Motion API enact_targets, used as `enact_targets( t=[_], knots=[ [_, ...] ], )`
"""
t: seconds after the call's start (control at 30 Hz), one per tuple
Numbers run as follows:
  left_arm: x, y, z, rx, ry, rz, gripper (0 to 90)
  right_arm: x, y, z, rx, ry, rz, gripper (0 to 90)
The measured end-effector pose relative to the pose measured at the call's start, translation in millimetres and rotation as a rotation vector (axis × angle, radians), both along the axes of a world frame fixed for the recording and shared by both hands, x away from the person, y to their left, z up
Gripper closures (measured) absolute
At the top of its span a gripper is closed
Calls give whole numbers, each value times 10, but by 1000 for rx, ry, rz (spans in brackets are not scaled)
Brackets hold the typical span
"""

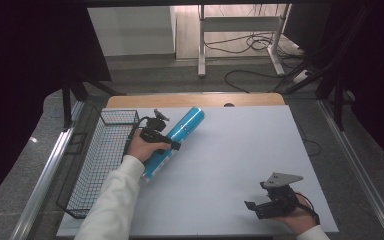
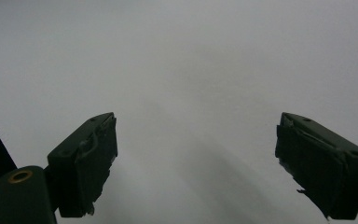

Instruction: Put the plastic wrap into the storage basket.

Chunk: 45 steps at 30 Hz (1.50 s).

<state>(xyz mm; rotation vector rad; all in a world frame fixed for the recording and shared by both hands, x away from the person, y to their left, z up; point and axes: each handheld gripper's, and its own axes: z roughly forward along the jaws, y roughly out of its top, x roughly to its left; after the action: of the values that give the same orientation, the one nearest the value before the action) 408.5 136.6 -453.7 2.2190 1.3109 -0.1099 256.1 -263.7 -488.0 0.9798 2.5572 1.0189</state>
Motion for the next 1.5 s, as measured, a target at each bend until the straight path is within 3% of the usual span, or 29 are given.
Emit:
enact_targets(
  t=[0.23, 0.63, 0.83, 1.0, 1.37, 1.5],
  knots=[
    [-132, 86, 179, -25, -11, -2, 310, 4, 21, -3, 4, 3, 10, 135],
    [-441, 191, 534, -51, -76, -22, 311, 7, 33, 3, 5, 1, 20, 135],
    [-643, 358, 745, -92, -115, -10, 311, 10, 33, -6, 6, 8, 21, 135],
    [-783, 541, 863, -88, -147, 9, 311, 12, 34, -5, 9, 9, 18, 135],
    [-958, 901, 941, -81, -175, 61, 311, 18, 35, -15, 2, 14, 10, 135],
    [-1011, 1068, 942, -71, -186, 103, 312, 18, 36, -20, -1, 15, 6, 135]
  ],
)
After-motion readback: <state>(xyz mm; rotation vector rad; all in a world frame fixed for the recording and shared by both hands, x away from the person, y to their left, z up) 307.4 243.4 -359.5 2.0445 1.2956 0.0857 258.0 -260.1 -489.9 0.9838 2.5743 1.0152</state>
